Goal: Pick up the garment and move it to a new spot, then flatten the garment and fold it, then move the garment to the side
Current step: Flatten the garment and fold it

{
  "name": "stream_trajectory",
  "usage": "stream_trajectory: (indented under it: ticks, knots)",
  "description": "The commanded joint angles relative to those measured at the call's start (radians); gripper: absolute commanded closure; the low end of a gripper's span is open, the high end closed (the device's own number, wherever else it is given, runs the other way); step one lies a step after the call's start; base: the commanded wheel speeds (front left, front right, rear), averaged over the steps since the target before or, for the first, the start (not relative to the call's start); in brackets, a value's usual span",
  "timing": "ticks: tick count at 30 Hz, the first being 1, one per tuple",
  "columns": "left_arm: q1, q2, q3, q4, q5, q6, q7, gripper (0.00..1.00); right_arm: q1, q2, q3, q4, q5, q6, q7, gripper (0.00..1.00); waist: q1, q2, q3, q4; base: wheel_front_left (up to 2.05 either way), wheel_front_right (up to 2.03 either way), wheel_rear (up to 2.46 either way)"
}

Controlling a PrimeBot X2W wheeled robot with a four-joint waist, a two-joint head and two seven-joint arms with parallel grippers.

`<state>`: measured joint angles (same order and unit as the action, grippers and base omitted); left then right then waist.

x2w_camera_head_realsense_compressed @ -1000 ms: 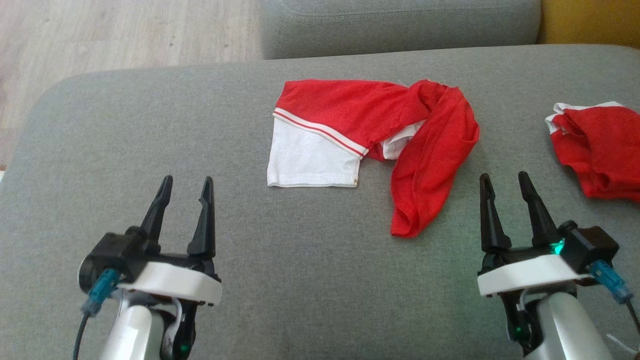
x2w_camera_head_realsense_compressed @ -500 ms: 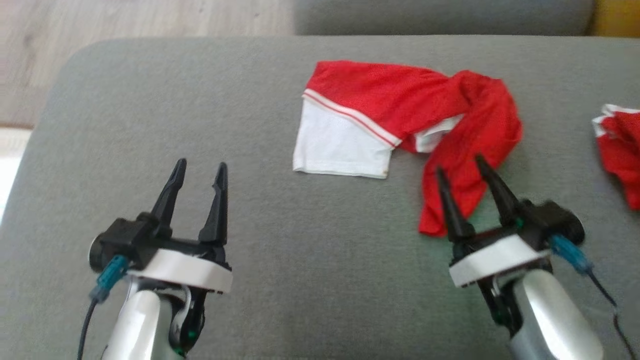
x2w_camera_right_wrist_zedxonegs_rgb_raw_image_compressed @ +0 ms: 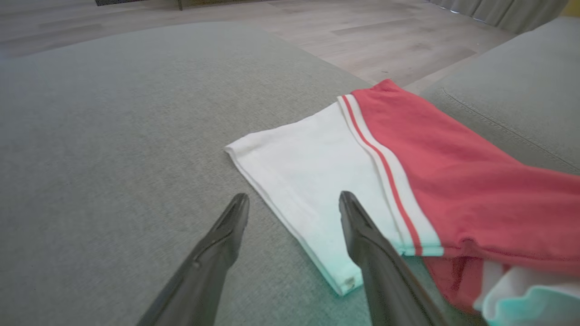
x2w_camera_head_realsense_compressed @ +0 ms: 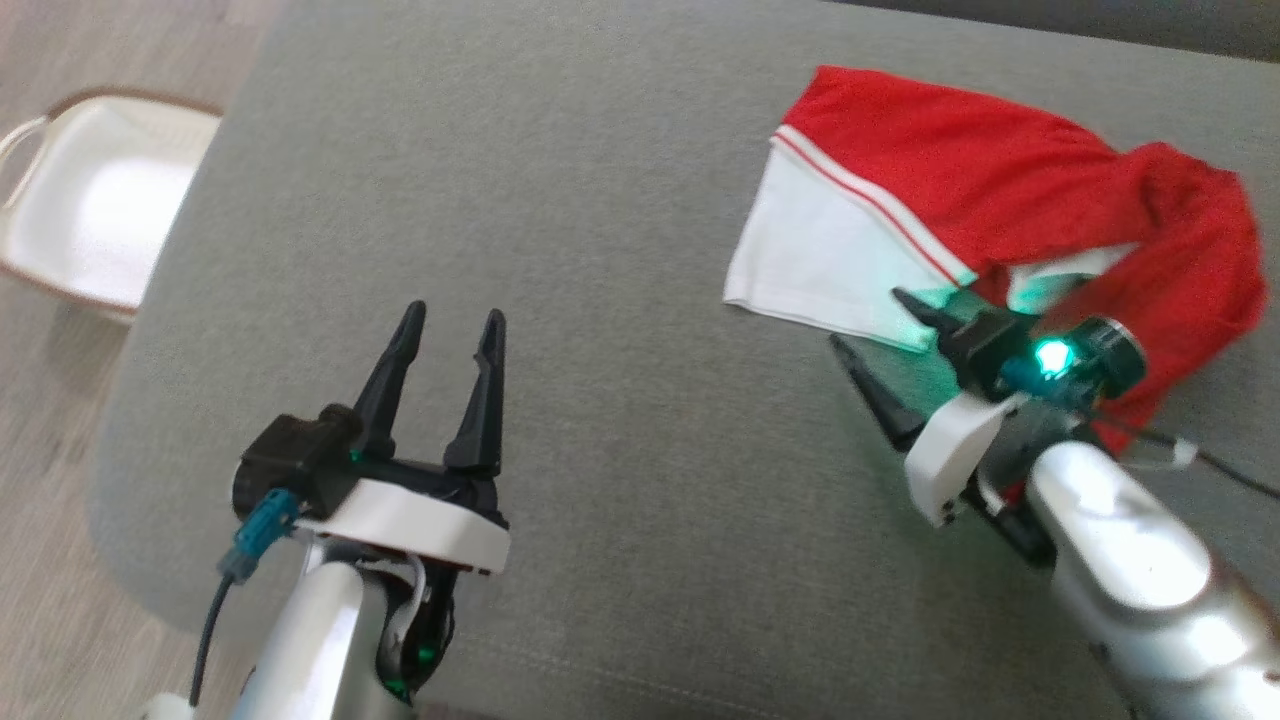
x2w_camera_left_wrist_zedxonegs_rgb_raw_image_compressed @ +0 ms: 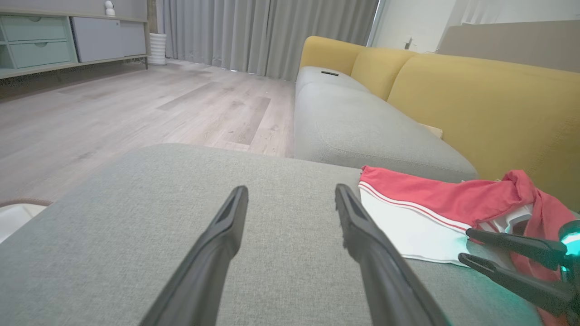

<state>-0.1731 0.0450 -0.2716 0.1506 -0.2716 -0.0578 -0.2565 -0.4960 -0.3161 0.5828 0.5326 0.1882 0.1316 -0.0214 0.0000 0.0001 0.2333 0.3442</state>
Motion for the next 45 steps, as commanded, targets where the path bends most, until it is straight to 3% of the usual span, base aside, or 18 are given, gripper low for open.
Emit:
stream_trajectory:
  ticks: [1, 10, 11, 12, 21, 28, 32, 38, 45]
  knots:
    - [-0.043, 0.005, 0.021, -0.033, -0.011, 0.009, -0.005, 0.0, -0.042, -0.014, 0.023, 0.003, 0.013, -0.001, 0.002, 0.0, 0.0, -0.0001, 0.026, 0.039, 0.0, 0.0, 0.0]
    - [-0.049, 0.005, -0.014, -0.034, -0.035, 0.026, -0.005, 0.0, -0.127, -0.04, 0.097, 0.181, 0.04, -0.001, 0.052, 0.0, 0.0, -0.0001, 0.048, 0.085, 0.0, 0.0, 0.0]
    - [-0.05, 0.005, -0.016, -0.033, -0.036, 0.028, -0.005, 0.0, -0.133, -0.039, 0.11, 0.198, 0.047, -0.001, 0.059, 0.3, 0.0, -0.0001, 0.048, 0.087, 0.0, 0.0, 0.0]
    - [-0.05, 0.005, -0.018, -0.032, -0.036, 0.029, -0.005, 0.0, -0.139, -0.038, 0.123, 0.209, 0.055, -0.001, 0.058, 1.0, 0.0, -0.0001, 0.046, 0.089, 0.0, 0.0, 0.0]
    - [-0.042, 0.005, -0.011, -0.013, -0.027, 0.031, -0.005, 0.0, -0.19, 0.031, 0.212, 0.183, 0.117, -0.001, -0.069, 1.0, 0.0, -0.0001, -0.009, 0.056, 0.0, 0.0, 0.0]
    - [-0.016, 0.005, -0.003, 0.003, -0.015, 0.022, -0.005, 0.0, -0.237, 0.094, 0.352, -0.012, 0.241, -0.001, -0.176, 1.0, 0.0, -0.0001, -0.082, 0.019, 0.0, 0.0, 0.0]
    - [0.008, 0.005, 0.002, 0.008, -0.009, 0.018, -0.005, 0.0, -0.28, 0.093, 0.392, -0.172, 0.329, -0.001, -0.203, 1.0, 0.0, -0.0001, -0.111, 0.008, 0.0, 0.0, 0.0]
    - [0.023, 0.005, 0.004, -0.001, -0.012, 0.012, -0.005, 0.0, -0.367, 0.014, 0.338, -0.34, 0.421, -0.001, -0.199, 1.0, 0.0, -0.0001, -0.097, 0.014, 0.0, 0.0, 0.0]
    - [-0.005, 0.005, -0.018, -0.013, -0.027, 0.012, -0.005, 0.0, -0.52, -0.191, 0.242, -0.255, 0.452, -0.001, -0.115, 1.0, 0.0, -0.0001, -0.019, 0.049, 0.0, 0.0, 0.0]
